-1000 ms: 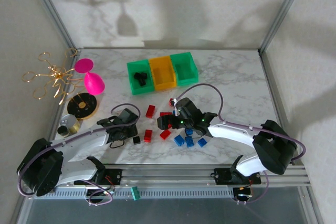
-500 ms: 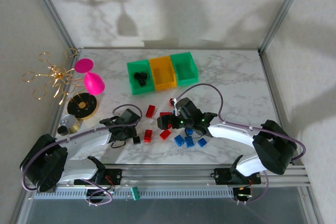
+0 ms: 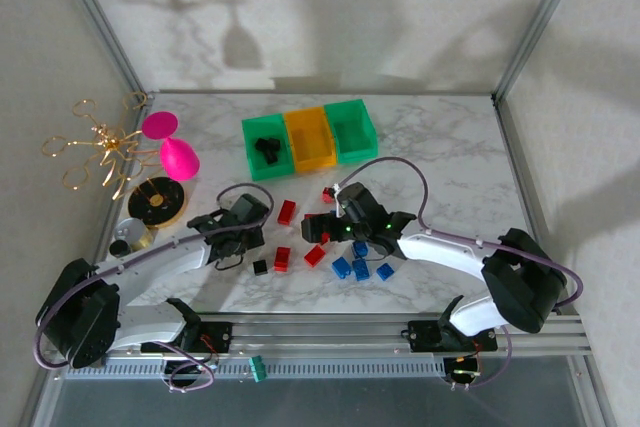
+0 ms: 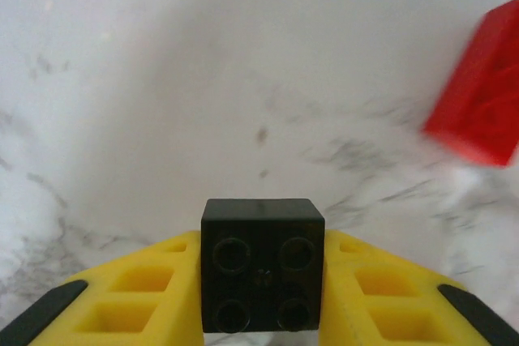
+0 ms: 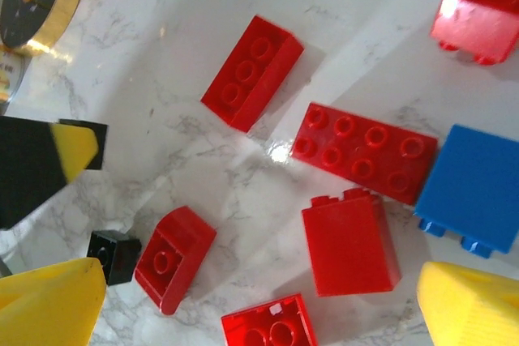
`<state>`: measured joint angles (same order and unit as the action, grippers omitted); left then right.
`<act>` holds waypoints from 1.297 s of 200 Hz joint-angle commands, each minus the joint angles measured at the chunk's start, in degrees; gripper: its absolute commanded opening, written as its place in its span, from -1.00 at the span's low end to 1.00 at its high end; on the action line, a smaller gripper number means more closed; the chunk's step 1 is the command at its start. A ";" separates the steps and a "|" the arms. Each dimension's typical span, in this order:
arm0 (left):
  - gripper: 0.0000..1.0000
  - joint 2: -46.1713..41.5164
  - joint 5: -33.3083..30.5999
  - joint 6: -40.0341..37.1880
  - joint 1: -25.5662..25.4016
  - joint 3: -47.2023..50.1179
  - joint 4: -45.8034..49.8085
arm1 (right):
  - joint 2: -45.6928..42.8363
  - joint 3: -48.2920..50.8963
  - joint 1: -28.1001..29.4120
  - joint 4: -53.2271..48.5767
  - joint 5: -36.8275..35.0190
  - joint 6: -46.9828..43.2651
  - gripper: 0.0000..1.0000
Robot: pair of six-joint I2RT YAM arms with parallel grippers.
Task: Sort the legos into containers by color
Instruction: Pick up the lego from the bottom-left of the table, then place the lego in the container.
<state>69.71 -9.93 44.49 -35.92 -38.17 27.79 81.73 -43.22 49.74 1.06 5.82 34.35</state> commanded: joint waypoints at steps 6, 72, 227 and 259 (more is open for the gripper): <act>-0.39 1.70 -3.36 -3.32 -0.15 -7.05 1.61 | -2.69 -2.32 -2.49 0.06 0.07 -0.09 0.98; -0.44 14.99 -5.87 -10.04 2.89 -22.60 -2.15 | -3.38 -3.60 -8.12 -0.02 0.43 -0.60 0.98; -0.41 47.85 -7.55 -16.68 12.81 -51.13 -7.54 | 0.17 -3.80 -12.64 1.04 0.25 -2.53 0.97; -0.11 49.62 -7.67 -17.94 12.97 -53.58 -7.34 | 0.45 -4.05 -12.89 0.94 0.44 -2.60 0.97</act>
<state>117.86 -15.11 28.16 -23.73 -89.08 19.51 81.56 -45.43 37.43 1.52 6.20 32.58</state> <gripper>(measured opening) 0.410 0.986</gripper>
